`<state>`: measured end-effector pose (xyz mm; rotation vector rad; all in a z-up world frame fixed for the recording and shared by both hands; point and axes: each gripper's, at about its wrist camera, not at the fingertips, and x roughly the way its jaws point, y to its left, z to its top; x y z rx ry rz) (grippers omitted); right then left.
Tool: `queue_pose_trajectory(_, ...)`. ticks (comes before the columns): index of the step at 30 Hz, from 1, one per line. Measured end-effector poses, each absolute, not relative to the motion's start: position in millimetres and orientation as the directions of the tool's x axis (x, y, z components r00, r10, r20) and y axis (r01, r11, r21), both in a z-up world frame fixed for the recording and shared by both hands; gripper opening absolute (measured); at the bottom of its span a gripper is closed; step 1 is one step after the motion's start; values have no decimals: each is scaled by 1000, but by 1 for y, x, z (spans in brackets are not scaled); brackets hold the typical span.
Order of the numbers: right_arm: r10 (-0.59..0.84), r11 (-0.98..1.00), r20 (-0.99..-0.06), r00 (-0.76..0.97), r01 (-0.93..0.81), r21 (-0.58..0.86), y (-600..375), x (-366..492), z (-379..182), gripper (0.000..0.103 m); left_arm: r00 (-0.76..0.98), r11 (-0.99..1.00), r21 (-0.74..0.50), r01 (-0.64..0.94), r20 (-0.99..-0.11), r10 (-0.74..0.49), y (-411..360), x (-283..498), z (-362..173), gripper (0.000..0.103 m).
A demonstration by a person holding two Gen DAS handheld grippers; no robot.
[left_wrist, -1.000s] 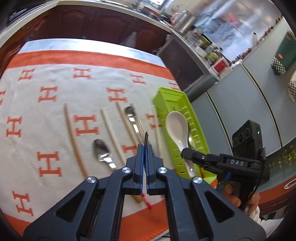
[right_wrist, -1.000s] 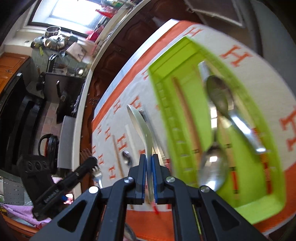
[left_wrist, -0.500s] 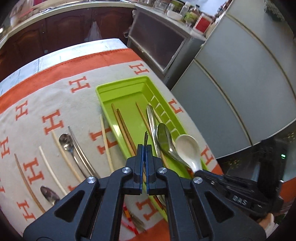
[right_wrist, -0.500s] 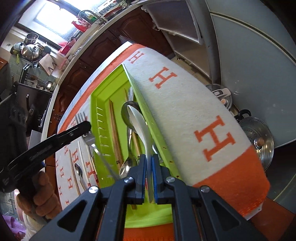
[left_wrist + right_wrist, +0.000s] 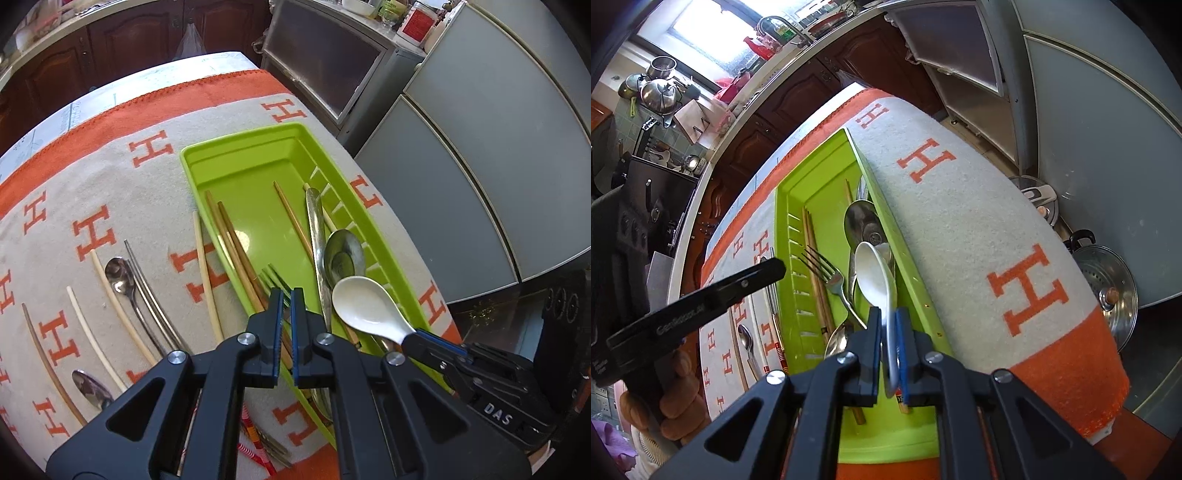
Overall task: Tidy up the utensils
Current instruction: 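Carry the ceramic spoon and fork into the tray and open both tools, then move both tools back toward the wooden chopstick and wooden-handled spoon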
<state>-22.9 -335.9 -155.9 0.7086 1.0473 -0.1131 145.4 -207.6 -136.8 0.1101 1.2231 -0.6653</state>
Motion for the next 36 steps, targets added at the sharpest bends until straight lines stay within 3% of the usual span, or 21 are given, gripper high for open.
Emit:
queue_pose_trajectory(6, 231, 795, -834, 501, 397, 459, -332, -19, -155, 12, 177, 809, -266, 524, -895, -409, -189, 125, -127, 6)
queue_pose_trajectory(9, 214, 810, -838, 501, 388, 439, -325, -21, -151, 19, 187, 816, -262, 515, -895, -405, -175, 116, -122, 12)
queue_pose_trajectory(14, 186, 836, -833, 520, 362, 413, -318, -22, -141, 20, 227, 848, -264, 459, -888, -399, -136, 103, -116, 27)
queue_pose_trajectory(25, 240, 876, -820, 520, 247, 413, -275, -12, -130, 20, 311, 942, -172, 287, -914, -262, -32, 70, -121, 28)
queue_pose_trajectory(36, 286, 924, -834, 472, 95, 370, -215, -2, -129, 20, 320, 970, -177, 166, -921, -223, 28, 62, -130, 28)
